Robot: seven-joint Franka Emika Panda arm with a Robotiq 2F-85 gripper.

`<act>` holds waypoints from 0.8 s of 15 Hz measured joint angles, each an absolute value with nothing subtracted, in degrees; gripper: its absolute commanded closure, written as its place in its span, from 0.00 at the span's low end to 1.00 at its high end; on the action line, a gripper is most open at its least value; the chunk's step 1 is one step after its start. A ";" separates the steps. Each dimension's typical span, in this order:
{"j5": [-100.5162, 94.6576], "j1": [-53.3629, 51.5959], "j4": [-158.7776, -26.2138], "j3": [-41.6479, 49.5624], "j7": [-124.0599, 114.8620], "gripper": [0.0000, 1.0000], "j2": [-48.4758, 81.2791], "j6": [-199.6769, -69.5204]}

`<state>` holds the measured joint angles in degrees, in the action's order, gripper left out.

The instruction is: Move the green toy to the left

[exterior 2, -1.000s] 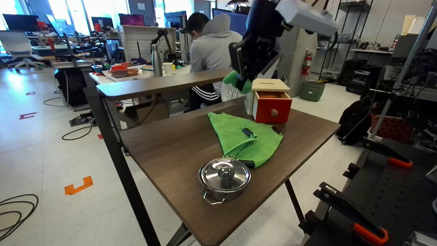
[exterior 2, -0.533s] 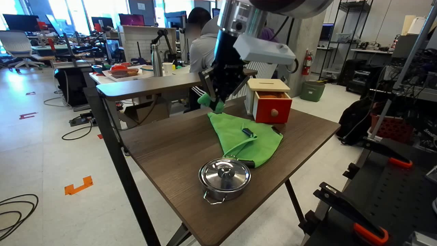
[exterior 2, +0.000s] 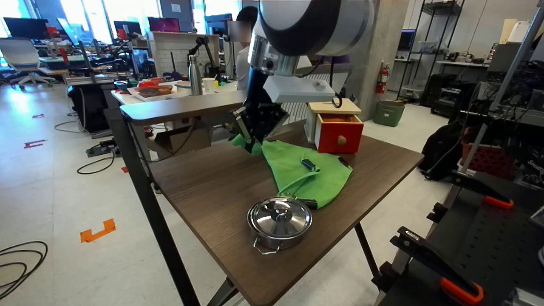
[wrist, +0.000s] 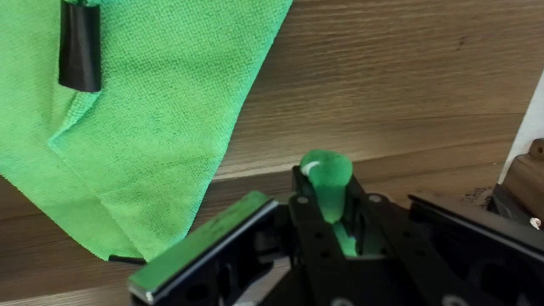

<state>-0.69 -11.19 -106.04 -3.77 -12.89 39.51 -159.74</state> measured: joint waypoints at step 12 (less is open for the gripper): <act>-0.71 -11.21 -92.24 -2.98 -12.78 0.42 50.16 -151.53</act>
<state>-0.71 -11.21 -92.24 -2.98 -12.78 50.16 -151.53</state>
